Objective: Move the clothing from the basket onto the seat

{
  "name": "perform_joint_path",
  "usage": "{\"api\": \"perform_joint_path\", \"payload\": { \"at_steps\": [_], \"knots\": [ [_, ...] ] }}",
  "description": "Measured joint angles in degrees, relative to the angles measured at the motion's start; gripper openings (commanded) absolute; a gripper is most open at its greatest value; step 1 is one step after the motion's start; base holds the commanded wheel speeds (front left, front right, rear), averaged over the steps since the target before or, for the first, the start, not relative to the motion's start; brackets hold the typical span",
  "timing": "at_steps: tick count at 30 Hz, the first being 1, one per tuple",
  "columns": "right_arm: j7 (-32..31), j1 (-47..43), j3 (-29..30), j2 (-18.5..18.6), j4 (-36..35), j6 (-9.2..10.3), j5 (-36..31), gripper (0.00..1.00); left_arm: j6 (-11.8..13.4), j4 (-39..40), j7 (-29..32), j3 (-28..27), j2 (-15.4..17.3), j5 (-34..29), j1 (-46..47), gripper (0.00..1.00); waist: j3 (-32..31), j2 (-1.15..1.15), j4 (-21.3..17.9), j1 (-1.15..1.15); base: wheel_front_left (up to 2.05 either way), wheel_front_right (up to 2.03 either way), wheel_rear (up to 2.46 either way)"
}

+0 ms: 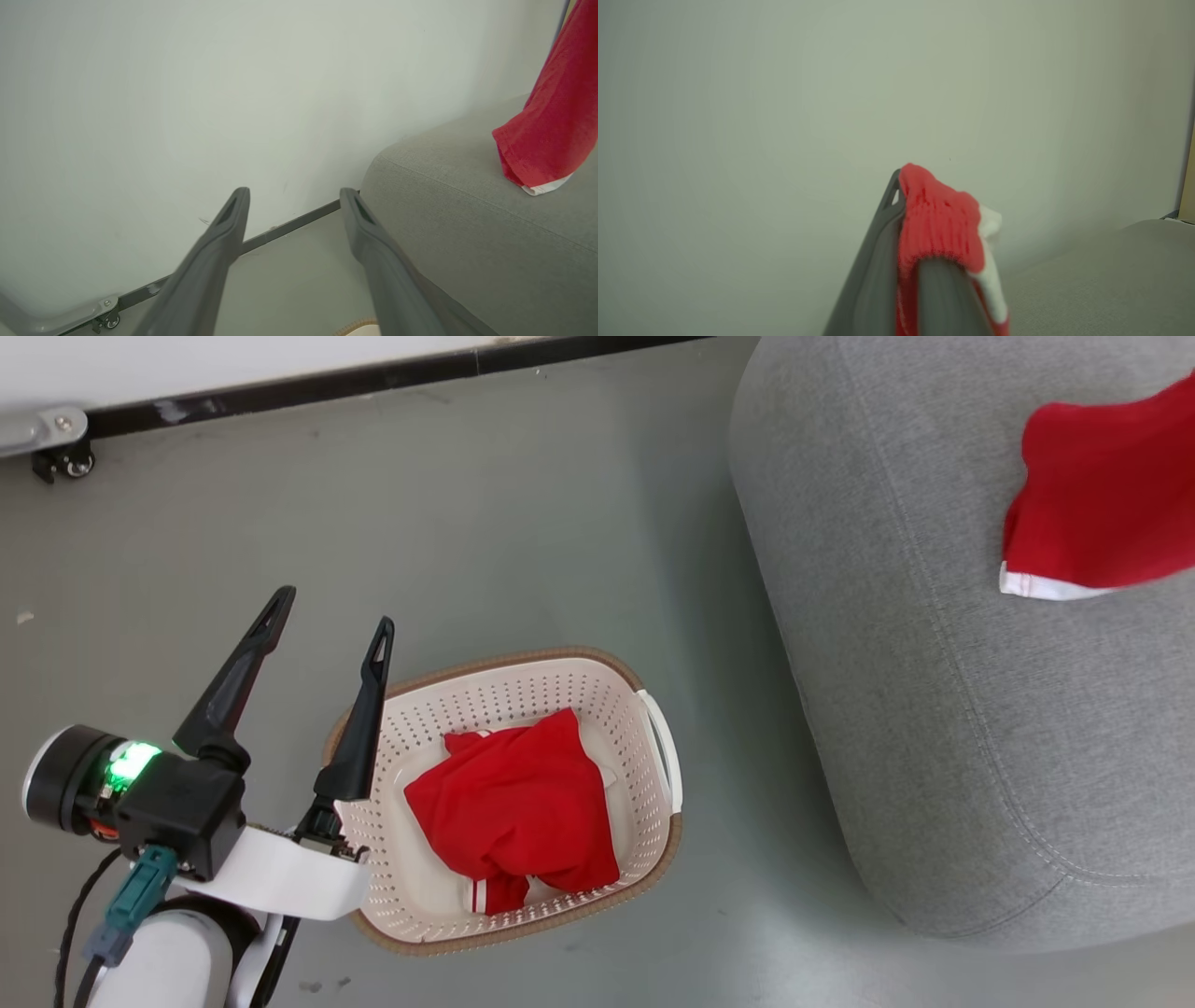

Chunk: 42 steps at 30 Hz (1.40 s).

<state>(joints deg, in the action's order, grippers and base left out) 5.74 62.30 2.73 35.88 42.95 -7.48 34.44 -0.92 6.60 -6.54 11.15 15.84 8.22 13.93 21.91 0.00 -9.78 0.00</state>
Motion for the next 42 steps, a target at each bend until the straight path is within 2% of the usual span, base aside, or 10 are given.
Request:
{"api": "perform_joint_path", "payload": {
  "at_steps": [5, 19, 23, 33, 42],
  "knots": [
    [2.2, -2.3, 0.1, -2.3, 3.4, -0.01, -0.8, 0.0, -0.2, 1.0, 1.1, 0.0, 0.5, -0.2, 0.5, 1.0, 1.3, 0.0, 0.4, 0.0, 0.0, 0.0, 0.0],
    [5.2, -6.9, -0.9, -3.5, 9.7, 0.0, -2.6, 0.0, -0.3, 2.9, 2.8, -0.1, 0.8, -0.2, 1.7, 1.0, 4.8, 0.0, 0.4, 0.0, 0.0, 0.0, 0.0],
    [5.9, -7.7, -1.9, -5.0, 10.8, -0.01, -2.6, 0.0, -0.3, 3.2, 2.8, -0.4, 0.9, -0.2, 1.9, 1.0, 5.7, 0.0, 0.1, 0.0, 0.0, 0.0, 0.0],
    [5.1, -11.2, -5.1, -8.9, 13.2, -0.01, -1.1, 0.0, -0.3, 3.4, 2.7, -1.0, 1.0, -0.1, 2.7, 1.0, 7.1, 0.0, -1.3, 0.0, 0.0, 0.0, 0.0],
    [0.5, -13.8, -8.1, -9.4, 13.0, -0.01, 1.6, 0.0, -0.1, 2.0, 1.2, -0.7, -0.3, 0.2, 2.8, 1.0, 6.8, 0.0, -2.4, 0.0, 0.0, 0.0, 0.0]
  ]
}}
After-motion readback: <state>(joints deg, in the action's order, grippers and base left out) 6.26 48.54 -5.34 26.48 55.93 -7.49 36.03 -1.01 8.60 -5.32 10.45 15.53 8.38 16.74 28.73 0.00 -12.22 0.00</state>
